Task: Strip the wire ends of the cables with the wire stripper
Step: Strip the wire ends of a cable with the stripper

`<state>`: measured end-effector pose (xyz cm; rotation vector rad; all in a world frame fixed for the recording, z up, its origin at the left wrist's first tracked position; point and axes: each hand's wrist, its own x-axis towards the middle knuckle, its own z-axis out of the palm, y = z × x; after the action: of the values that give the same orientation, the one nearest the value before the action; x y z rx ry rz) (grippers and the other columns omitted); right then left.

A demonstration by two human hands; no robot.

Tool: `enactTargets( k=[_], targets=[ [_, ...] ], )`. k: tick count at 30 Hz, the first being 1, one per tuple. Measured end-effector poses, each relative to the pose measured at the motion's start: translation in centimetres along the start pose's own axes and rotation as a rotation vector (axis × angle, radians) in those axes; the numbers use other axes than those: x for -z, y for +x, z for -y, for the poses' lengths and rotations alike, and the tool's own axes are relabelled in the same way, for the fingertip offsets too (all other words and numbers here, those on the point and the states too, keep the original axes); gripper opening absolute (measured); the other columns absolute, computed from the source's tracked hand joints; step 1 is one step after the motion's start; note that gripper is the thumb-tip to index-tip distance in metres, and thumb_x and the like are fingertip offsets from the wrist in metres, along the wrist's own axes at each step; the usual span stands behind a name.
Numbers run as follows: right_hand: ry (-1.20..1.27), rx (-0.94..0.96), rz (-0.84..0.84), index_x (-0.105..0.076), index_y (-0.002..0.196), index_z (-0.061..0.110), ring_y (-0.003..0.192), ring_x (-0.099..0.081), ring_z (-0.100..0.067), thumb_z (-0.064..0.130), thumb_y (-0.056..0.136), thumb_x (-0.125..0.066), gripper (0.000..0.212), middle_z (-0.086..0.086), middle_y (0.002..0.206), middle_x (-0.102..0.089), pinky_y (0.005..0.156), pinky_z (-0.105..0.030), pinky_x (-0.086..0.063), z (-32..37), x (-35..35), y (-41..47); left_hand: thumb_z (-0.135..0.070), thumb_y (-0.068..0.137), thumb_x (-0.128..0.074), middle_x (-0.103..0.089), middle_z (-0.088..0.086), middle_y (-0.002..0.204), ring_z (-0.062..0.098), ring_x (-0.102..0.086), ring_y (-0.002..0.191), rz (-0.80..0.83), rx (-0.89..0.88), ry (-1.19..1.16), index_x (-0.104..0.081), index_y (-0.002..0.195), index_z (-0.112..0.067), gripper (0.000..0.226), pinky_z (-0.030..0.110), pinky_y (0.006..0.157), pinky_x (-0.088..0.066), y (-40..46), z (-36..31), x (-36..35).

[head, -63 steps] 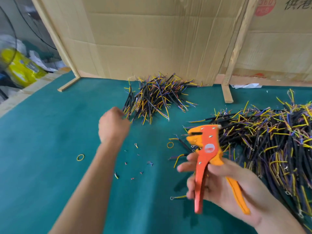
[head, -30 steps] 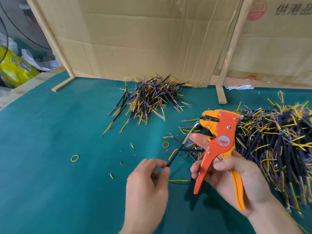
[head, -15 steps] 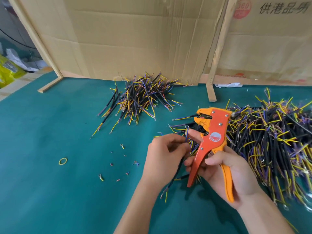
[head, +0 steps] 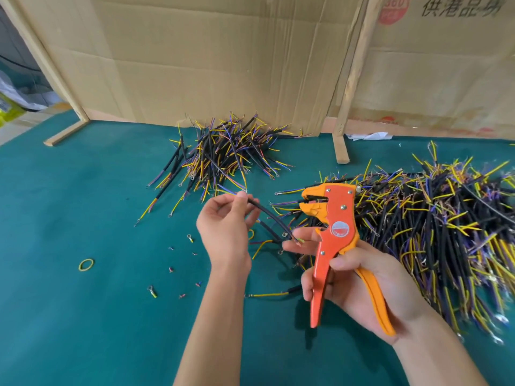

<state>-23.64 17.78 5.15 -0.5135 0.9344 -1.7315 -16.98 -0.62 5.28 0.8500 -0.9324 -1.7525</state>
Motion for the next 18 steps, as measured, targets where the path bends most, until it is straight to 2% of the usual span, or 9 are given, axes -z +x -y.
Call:
enactTargets(
  k=[2,4,6,9,11,12,14,16,18],
  targets=[
    [0.015,0.043,-0.026,-0.066,0.128,0.0,0.074,-0.066,-0.036,0.011,0.07,-0.064,0.059,-0.03,0.134,-0.061,0.072,-0.044,-0.057,-0.1,0.0,0.0,-0.014,0.088,-0.074,-0.065,0.009,0.098,0.027,-0.07,0.083,-0.106,-0.066,0.191,-0.053,0.11,-0.009,0.031,0.025,0.063,-0.057,-0.3,0.7,0.5],
    [0.041,0.064,-0.04,-0.064,0.13,-0.003,0.074,-0.065,-0.035,0.011,0.068,-0.063,0.063,-0.03,0.134,-0.061,0.072,-0.043,-0.057,0.0,0.1,0.0,-0.026,0.077,-0.083,-0.05,0.003,0.118,0.029,-0.058,0.107,-0.214,-0.174,0.537,-0.043,0.135,-0.016,0.071,0.037,0.089,-0.053,-0.5,1.2,0.9],
    [0.079,0.071,-0.039,-0.062,0.131,-0.004,0.074,-0.064,-0.036,0.012,0.064,-0.068,0.069,-0.029,0.132,-0.061,0.072,-0.043,-0.057,0.1,0.1,0.0,-0.024,0.072,-0.083,-0.038,0.007,0.136,0.027,-0.04,0.127,-0.186,-0.418,0.714,-0.034,0.149,-0.017,0.092,0.037,0.111,-0.032,-0.9,1.0,1.3],
    [0.074,0.096,-0.051,-0.062,0.131,-0.003,0.075,-0.064,-0.038,0.014,0.061,-0.074,0.073,-0.031,0.126,-0.061,0.072,-0.043,-0.057,0.2,0.1,0.0,-0.019,0.077,-0.069,-0.056,-0.004,0.135,0.002,-0.037,0.134,0.227,-0.826,0.875,-0.061,0.132,-0.02,0.055,0.035,0.115,-0.025,-1.3,1.5,0.9],
    [0.061,0.108,-0.084,-0.063,0.131,-0.001,0.074,-0.064,-0.039,0.01,0.064,-0.067,0.068,-0.033,0.122,-0.06,0.071,-0.043,-0.057,0.2,0.2,0.1,-0.016,0.085,-0.061,-0.069,-0.011,0.116,-0.01,-0.04,0.127,0.475,-0.793,0.901,-0.074,0.113,-0.023,0.031,0.038,0.113,-0.034,-2.0,2.2,0.5],
    [0.059,0.12,-0.103,-0.064,0.131,-0.001,0.074,-0.063,-0.039,0.008,0.064,-0.063,0.067,-0.033,0.123,-0.06,0.07,-0.042,-0.057,0.2,0.2,0.1,-0.016,0.088,-0.06,-0.072,-0.011,0.108,-0.003,-0.049,0.121,0.538,-0.75,0.912,-0.076,0.106,-0.022,0.026,0.038,0.108,-0.039,-2.3,2.6,0.3],
    [0.06,0.155,-0.137,-0.064,0.131,0.001,0.074,-0.063,-0.038,0.009,0.067,-0.06,0.065,-0.029,0.13,-0.062,0.07,-0.043,-0.058,0.2,0.3,0.1,-0.014,0.09,-0.064,-0.073,-0.008,0.096,0.012,-0.061,0.101,0.557,-0.713,0.93,-0.078,0.097,-0.021,0.017,0.037,0.092,-0.048,-2.8,3.1,0.1],
    [0.063,0.185,-0.166,-0.062,0.134,0.003,0.074,-0.063,-0.037,0.01,0.07,-0.058,0.065,-0.027,0.131,-0.062,0.071,-0.043,-0.058,0.1,0.2,0.2,-0.013,0.09,-0.068,-0.07,-0.009,0.089,0.011,-0.063,0.086,0.522,-0.715,0.904,-0.078,0.092,-0.02,0.012,0.033,0.081,-0.05,-3.0,3.3,0.1],
    [0.064,0.196,-0.183,-0.062,0.135,0.005,0.074,-0.064,-0.036,0.009,0.071,-0.057,0.064,-0.026,0.131,-0.063,0.071,-0.044,-0.058,0.0,0.2,0.3,-0.013,0.089,-0.069,-0.069,-0.011,0.088,0.007,-0.063,0.082,0.482,-0.708,0.866,-0.077,0.091,-0.021,0.011,0.031,0.077,-0.051,-2.9,3.3,0.0]
  ],
)
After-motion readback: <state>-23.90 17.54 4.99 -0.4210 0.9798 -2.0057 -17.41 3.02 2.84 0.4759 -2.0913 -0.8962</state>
